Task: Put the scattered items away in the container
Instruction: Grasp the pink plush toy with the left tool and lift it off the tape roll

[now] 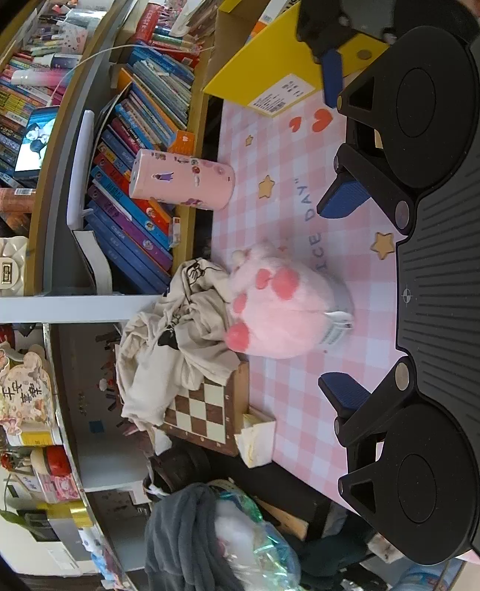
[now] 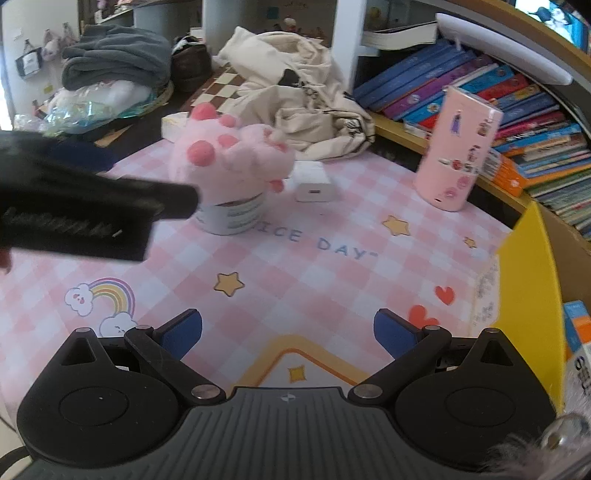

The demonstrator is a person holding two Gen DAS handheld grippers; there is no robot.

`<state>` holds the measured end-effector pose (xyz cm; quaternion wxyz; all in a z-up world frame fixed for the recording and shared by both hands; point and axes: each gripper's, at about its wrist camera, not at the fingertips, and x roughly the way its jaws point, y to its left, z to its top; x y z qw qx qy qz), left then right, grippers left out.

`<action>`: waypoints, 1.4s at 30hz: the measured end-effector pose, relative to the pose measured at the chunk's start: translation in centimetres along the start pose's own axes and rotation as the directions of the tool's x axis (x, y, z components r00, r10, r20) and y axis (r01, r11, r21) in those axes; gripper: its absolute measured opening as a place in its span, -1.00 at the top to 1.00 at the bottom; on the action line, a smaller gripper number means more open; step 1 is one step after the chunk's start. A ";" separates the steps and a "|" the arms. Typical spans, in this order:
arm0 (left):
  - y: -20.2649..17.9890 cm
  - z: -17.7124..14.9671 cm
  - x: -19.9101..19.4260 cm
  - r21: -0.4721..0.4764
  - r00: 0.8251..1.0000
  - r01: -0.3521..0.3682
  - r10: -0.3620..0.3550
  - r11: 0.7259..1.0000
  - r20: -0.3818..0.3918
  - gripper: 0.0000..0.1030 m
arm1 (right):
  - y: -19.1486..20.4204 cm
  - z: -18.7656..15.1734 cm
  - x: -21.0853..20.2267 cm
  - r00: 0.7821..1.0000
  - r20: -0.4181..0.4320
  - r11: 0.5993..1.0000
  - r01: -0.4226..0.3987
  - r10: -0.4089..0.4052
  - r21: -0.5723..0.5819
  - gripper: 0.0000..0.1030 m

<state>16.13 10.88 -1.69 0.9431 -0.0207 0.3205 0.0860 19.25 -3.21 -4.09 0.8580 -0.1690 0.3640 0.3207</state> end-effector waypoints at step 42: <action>2.9 3.1 7.8 -0.157 0.998 0.063 -0.064 0.986 -0.002 -0.38 | -1.3 4.9 8.9 0.988 0.083 0.987 -0.140 0.134 0.079 -0.95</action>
